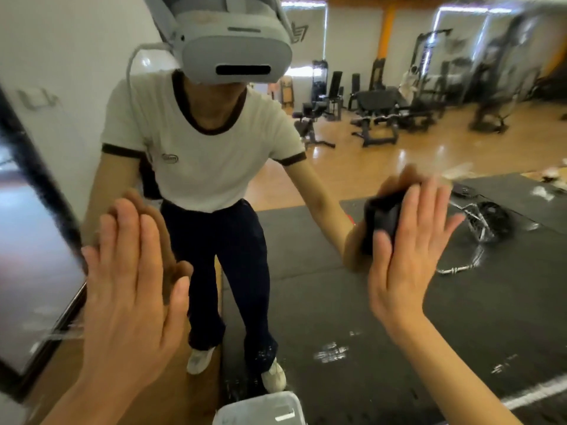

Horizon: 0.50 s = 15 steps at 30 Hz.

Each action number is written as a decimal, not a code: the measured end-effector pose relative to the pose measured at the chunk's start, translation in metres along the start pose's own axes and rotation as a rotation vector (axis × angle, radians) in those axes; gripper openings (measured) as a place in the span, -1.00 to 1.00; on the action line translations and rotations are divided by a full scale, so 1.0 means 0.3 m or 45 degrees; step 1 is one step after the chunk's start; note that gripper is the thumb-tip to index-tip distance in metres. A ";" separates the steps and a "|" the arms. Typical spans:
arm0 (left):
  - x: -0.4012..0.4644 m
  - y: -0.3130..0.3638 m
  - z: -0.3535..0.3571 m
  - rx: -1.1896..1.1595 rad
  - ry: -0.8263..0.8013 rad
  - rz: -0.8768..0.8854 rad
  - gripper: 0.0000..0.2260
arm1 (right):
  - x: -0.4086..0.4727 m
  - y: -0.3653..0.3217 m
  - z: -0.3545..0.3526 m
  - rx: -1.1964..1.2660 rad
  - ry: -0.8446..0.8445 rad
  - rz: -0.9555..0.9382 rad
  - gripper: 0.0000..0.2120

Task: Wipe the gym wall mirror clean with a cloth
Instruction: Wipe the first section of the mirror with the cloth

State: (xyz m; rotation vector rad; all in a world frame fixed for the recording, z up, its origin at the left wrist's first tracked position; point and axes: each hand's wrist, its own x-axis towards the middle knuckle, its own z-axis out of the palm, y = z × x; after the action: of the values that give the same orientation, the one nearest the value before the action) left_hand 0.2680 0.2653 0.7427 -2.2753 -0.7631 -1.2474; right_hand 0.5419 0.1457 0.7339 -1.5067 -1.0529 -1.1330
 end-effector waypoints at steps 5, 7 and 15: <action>0.005 -0.001 0.011 0.007 0.055 0.012 -0.40 | 0.127 -0.340 0.069 0.050 -0.037 -0.025 -0.49; 0.001 -0.005 0.015 -0.007 0.043 0.024 -0.41 | 0.053 -0.398 0.084 -0.079 -0.164 -0.422 -0.49; -0.002 -0.014 0.022 -0.044 0.041 0.049 -0.40 | 0.105 -0.151 0.061 0.025 0.256 0.397 -0.45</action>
State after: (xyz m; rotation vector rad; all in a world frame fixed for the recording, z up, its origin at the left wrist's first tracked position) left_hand 0.2690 0.2722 0.7393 -2.2805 -0.6885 -1.2865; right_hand 0.5076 0.1751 0.7705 -1.4473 -0.6642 -1.0243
